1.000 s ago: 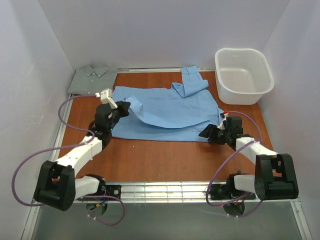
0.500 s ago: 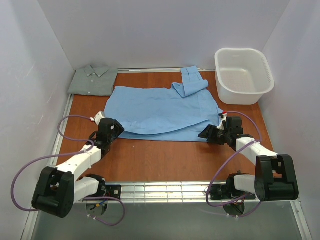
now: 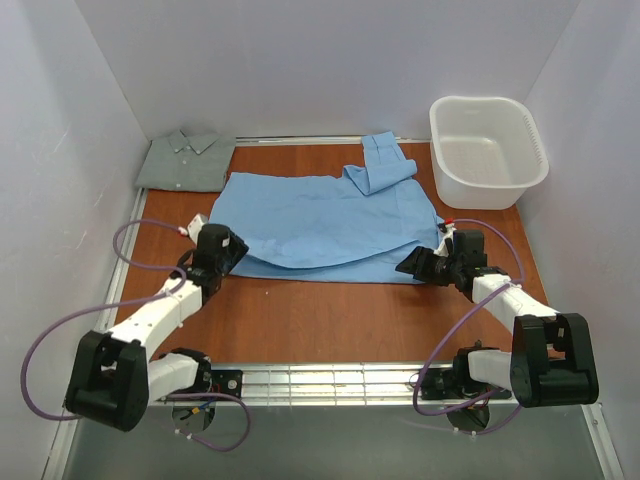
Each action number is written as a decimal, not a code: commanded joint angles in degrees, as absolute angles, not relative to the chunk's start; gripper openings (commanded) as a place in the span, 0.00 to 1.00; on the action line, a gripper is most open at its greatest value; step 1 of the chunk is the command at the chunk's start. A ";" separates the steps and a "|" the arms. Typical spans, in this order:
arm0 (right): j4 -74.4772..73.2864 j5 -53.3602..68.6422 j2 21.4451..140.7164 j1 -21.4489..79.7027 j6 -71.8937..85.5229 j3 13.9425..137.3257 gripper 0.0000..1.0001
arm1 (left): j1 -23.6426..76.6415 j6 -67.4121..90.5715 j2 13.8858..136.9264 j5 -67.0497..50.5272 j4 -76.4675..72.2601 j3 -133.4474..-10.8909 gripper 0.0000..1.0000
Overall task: Fold and stack the long sleeve shirts
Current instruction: Fold the shirt
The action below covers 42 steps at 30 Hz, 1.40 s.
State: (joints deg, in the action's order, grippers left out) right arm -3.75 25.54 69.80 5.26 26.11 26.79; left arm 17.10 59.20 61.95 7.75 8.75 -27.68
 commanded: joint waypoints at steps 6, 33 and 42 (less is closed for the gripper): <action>-2.37 24.53 70.31 5.45 27.16 27.77 0.67 | 17.31 39.22 84.33 5.98 0.88 -58.24 0.00; -0.97 26.98 69.79 5.45 26.19 26.63 0.67 | 17.05 49.29 66.63 18.98 -1.85 -28.66 0.00; -1.23 27.07 69.17 6.06 25.93 26.72 0.66 | 17.05 53.53 58.71 18.11 4.40 -23.91 0.03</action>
State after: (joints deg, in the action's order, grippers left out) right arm -2.66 26.11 70.13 5.67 26.57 26.76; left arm 17.26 51.29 60.27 16.73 1.48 -25.41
